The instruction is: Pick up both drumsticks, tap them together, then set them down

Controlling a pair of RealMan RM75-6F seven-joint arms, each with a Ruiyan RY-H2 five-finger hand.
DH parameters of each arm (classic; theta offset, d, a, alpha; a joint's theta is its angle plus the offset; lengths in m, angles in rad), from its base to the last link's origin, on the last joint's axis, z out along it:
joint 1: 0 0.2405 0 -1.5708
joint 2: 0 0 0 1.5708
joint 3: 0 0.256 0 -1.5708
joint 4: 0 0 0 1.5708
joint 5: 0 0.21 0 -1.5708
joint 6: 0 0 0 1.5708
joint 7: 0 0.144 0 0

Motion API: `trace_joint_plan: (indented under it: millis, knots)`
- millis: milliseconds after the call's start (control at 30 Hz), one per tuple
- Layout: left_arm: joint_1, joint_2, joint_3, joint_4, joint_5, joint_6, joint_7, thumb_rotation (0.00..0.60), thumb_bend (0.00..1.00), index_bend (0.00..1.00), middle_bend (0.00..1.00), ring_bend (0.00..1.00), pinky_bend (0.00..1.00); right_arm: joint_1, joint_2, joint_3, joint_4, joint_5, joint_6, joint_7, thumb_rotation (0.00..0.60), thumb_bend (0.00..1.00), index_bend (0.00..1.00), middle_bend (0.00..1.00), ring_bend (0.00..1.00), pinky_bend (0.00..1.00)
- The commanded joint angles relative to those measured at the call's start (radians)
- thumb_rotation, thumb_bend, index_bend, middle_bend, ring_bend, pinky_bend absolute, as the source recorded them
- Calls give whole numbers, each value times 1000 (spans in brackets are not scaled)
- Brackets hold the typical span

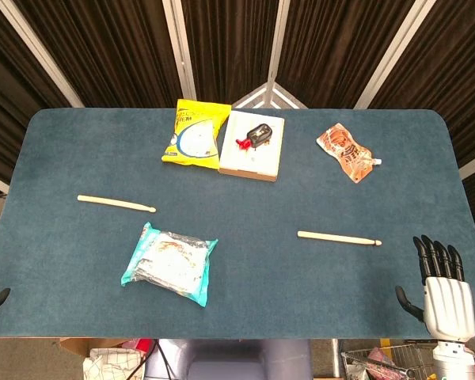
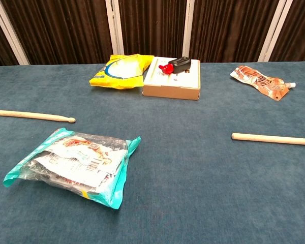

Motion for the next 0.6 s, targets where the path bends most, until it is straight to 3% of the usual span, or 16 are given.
trace_joint_plan:
  millis: [33,333,600]
  knots:
    - [0,-3,-2,10,1,0,-9,600,305,13,13,0,0,0,-2,1,0,1,0,-1,600,310,7,76,64,5]
    - [8,-4,9,0,24,15,14,600,305,13,13,0,0,3,-12,-9,-4,-10,-7,-28,600,310,16,77,64,4]
    - [6,-9,-2,25,51,41,-17,600,305,13,13,0,0,10,-30,-8,-2,0,-21,-26,600,310,83,83,64,5]
